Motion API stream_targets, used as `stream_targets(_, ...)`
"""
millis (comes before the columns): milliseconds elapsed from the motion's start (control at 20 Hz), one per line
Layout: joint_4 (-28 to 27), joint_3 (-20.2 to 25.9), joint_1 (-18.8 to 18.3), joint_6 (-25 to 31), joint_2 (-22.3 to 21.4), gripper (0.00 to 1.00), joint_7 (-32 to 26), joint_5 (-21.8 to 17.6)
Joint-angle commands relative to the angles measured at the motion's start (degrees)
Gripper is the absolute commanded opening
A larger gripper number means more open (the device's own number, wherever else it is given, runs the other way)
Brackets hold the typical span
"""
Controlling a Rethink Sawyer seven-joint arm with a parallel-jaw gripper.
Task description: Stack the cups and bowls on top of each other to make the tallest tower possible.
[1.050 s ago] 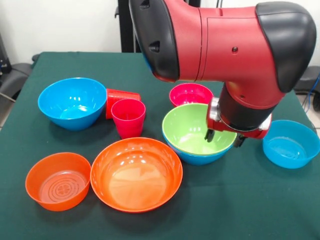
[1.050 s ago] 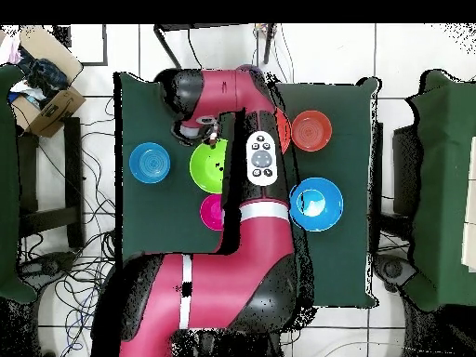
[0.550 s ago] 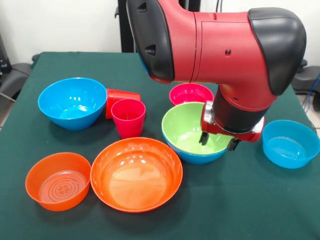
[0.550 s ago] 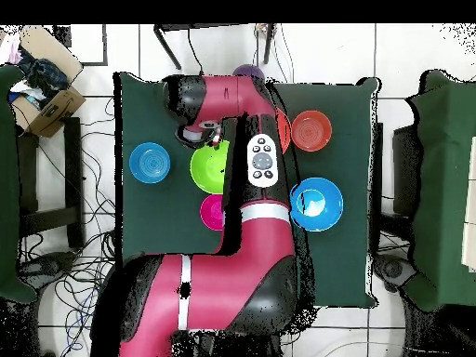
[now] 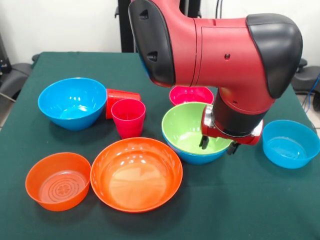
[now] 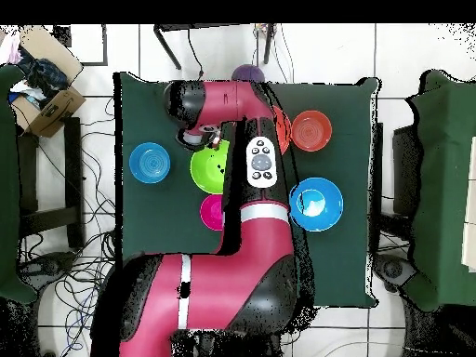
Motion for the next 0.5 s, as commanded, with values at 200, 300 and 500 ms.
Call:
stream_targets(200,3.0,3.6,0.9,-2.7,3.1,1.00,-1.5,-0.4)
stream_targets(300,1.9,3.1,1.1,-2.3,3.7,1.00,-1.0,-0.8)
stream_targets(500,3.2,1.7,1.7,-4.7,3.2,0.00,0.1,-2.2)
